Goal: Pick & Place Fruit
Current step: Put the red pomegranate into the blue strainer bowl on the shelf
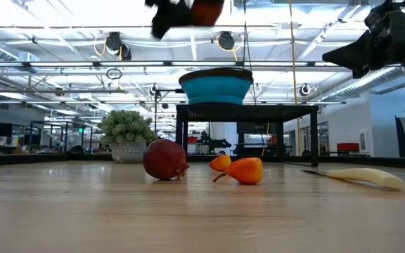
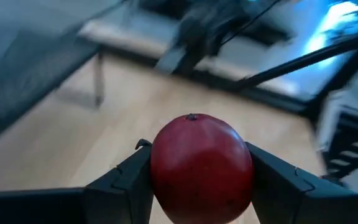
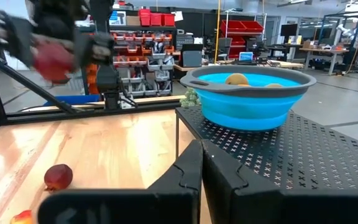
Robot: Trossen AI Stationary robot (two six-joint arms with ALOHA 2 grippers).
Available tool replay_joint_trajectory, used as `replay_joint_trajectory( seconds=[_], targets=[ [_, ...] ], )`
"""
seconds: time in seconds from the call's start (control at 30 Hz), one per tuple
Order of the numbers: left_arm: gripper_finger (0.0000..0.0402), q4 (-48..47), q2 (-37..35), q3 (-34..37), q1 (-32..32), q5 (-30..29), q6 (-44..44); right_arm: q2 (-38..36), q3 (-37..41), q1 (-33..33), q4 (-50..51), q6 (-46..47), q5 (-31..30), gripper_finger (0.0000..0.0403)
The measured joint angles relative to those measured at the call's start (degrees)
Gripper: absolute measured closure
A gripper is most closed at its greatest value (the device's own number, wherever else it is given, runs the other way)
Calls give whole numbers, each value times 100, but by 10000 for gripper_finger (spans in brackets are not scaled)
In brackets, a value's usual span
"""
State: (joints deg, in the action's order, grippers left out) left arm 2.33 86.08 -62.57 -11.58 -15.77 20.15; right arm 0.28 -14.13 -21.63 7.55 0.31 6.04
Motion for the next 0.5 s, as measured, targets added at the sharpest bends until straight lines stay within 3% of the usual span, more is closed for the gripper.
replay_joint_trajectory(
  seconds=[0.13, 0.5],
  targets=[
    [192, 859, -2, -2, -58, 503, -680, -1, 0, -2, -2, -131, 1, 403],
    [192, 3036, 2, -2, -54, 2233, -1432, -1, 0, -2, -2, -296, 2, 403]
  ],
)
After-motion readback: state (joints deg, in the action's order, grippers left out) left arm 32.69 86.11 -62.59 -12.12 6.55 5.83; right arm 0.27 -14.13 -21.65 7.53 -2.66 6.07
